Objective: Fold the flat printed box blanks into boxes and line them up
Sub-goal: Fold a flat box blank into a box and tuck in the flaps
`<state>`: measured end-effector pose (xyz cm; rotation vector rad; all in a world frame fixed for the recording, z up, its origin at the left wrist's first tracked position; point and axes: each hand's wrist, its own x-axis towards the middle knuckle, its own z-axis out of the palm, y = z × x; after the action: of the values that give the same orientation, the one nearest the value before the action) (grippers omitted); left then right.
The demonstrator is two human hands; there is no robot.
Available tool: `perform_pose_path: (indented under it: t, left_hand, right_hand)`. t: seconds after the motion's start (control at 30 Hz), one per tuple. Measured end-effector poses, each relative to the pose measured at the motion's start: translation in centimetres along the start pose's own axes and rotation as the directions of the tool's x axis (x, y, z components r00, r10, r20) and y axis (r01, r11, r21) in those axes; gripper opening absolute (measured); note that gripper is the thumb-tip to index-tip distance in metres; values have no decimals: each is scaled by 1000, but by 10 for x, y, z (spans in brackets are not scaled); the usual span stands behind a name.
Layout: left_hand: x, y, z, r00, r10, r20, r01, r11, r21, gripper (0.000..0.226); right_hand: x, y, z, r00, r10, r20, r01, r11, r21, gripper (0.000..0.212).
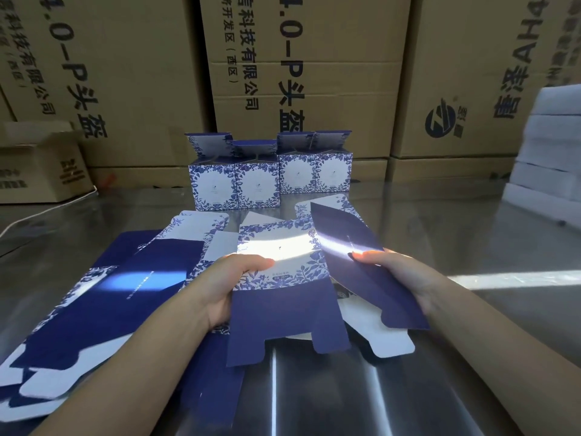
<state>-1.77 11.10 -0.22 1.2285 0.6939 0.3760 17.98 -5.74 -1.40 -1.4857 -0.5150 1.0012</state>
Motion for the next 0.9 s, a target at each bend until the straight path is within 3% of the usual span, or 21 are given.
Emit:
perform_pose_path:
  t: [0.23, 0.33, 0.47, 0.6, 0.8, 0.9]
  left_hand:
    - [1, 0, 1, 996, 20, -87, -17, 999, 38, 23]
    - [1, 0, 2, 996, 24, -80, -19, 998, 60, 19]
    - [3, 0, 1, 994, 42, -106, -32, 995, 96, 6]
    - [4, 0, -1, 991, 57, -124, -37, 987, 156, 38]
    - [7, -2, -1, 989, 59, -138, -34, 984, 176, 20]
    - [6, -3, 1, 988, 66, -142, -39, 982, 186, 17]
  right_hand:
    - [1, 1, 1, 998, -62, -14, 63, 998, 23, 5]
    - [1, 2, 0, 997, -74, -16, 75, 997, 27, 3]
    - [1, 2, 1, 995, -83, -61, 84, 996, 7, 32]
    - [1, 3, 1, 991, -100, -94, 100, 995, 2, 36]
    - [3, 3, 2, 989, -91, -114, 89, 996, -21, 24]
    - [5, 3, 2, 990, -76, -121, 68, 995, -70, 28]
